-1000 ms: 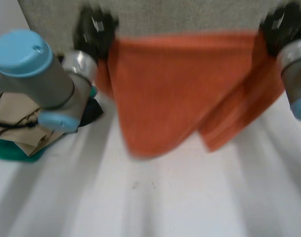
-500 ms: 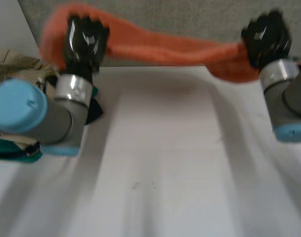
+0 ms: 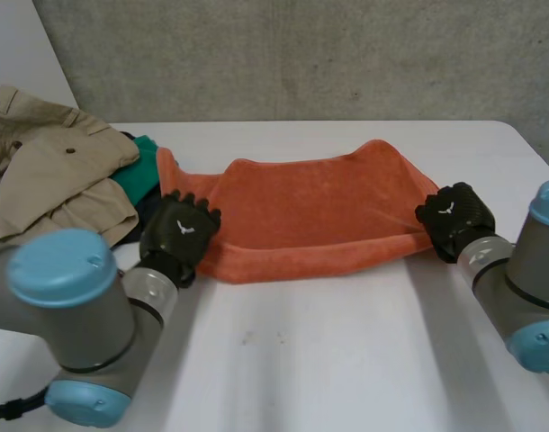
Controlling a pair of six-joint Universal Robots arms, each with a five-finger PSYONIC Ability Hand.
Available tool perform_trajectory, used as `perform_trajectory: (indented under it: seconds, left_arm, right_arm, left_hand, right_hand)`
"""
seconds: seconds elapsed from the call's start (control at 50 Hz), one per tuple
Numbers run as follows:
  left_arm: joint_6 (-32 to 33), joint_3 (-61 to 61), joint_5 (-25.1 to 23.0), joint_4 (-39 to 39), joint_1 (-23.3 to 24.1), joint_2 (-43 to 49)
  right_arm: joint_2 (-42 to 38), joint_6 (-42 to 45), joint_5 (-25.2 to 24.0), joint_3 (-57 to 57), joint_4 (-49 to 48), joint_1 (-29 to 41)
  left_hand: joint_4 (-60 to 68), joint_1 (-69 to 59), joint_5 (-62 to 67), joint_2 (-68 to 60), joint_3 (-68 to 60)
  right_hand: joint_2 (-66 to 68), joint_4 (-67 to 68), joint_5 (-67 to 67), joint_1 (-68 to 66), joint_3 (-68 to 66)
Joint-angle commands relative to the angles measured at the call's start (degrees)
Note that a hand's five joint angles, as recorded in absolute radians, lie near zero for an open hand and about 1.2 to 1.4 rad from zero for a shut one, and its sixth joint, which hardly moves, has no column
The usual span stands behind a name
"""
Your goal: Fold the laundry.
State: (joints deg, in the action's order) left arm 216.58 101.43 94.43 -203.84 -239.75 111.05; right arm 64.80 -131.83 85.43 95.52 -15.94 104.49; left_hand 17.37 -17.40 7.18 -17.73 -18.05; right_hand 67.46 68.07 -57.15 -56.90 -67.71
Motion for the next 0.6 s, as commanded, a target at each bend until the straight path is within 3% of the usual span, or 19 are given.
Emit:
perform_trajectory:
  seconds: [0.02,0.1,0.26,0.44,0.6]
  left_arm:
    - [-8.6,-0.7,-0.9,1.8,-3.9,-7.9]
    - [-12.2,-1.1,-2.3,3.2,-6.6,-7.9]
    - [-16.4,-3.4,-4.9,14.0,-11.7,-3.6]
    - [-17.8,-8.8,-5.0,17.5,-12.8,3.2]
    - [-17.2,-12.1,-5.0,18.1,-12.1,9.0]
  right_arm:
    - [2.1,-0.2,-1.8,3.1,-0.1,-1.8]
    - [2.1,-1.7,-1.8,3.3,0.0,-2.8]
    - [2.1,-8.3,-1.8,1.3,2.0,-4.6]
    - [2.1,-8.9,-1.8,1.2,3.2,-4.6]
    - [2.1,-8.8,-1.6,1.2,3.4,-4.7]
  left_hand:
    - [-3.0,3.0,-2.8,3.3,3.6]
    - [-1.8,1.8,-1.6,2.1,2.5]
    - [3.4,-3.4,3.6,-3.1,-2.8]
    - [7.3,-7.3,7.5,-6.9,-6.6]
    - [26.9,-26.9,27.1,-26.6,-26.3]
  right_hand:
    - [12.5,11.9,-12.8,-23.1,-12.3]
    - [12.5,11.9,-12.8,-23.1,-12.3]
    - [12.5,11.9,-12.8,-23.1,-12.3]
    - [12.5,11.9,-12.8,-23.1,-12.3]
    - [12.5,11.9,-12.8,-23.1,-12.3]
